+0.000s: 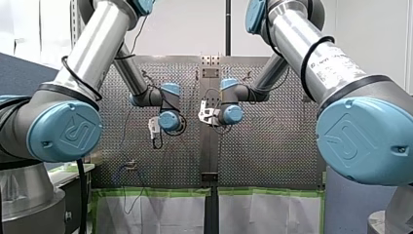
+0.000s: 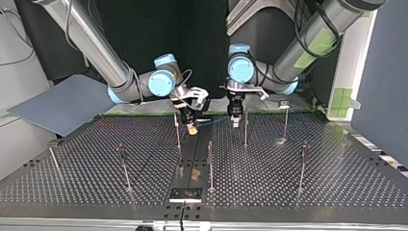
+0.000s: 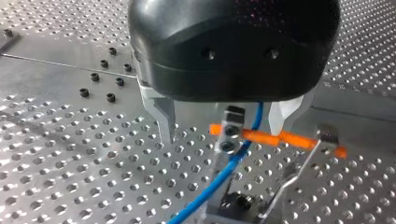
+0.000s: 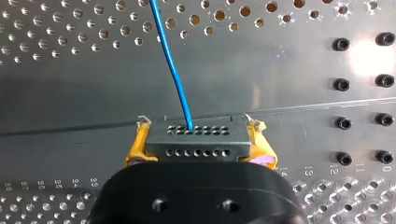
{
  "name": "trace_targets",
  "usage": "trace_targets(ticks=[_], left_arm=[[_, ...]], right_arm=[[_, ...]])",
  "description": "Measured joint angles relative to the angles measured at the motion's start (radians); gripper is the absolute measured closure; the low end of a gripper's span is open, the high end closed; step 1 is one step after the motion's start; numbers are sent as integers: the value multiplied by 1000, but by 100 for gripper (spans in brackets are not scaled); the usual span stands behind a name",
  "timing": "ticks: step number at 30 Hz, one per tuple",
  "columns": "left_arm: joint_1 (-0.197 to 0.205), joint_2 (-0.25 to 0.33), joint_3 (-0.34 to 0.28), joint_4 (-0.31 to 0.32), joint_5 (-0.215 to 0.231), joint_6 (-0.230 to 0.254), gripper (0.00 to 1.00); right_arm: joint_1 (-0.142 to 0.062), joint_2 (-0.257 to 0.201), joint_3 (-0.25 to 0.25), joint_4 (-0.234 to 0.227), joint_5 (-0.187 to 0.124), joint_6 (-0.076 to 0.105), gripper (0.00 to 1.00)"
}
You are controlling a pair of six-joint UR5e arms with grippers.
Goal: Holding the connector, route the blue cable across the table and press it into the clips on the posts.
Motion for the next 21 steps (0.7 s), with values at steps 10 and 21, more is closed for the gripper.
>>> trace_targets(ticks=[10, 21], left_arm=[[-9, -78, 52, 22, -42, -41, 0], [-15, -104, 58, 21, -91, -22, 24]], right_arm=[[-1, 0, 0, 0, -3, 0, 100], [-2, 0, 0, 0, -3, 0, 100]])
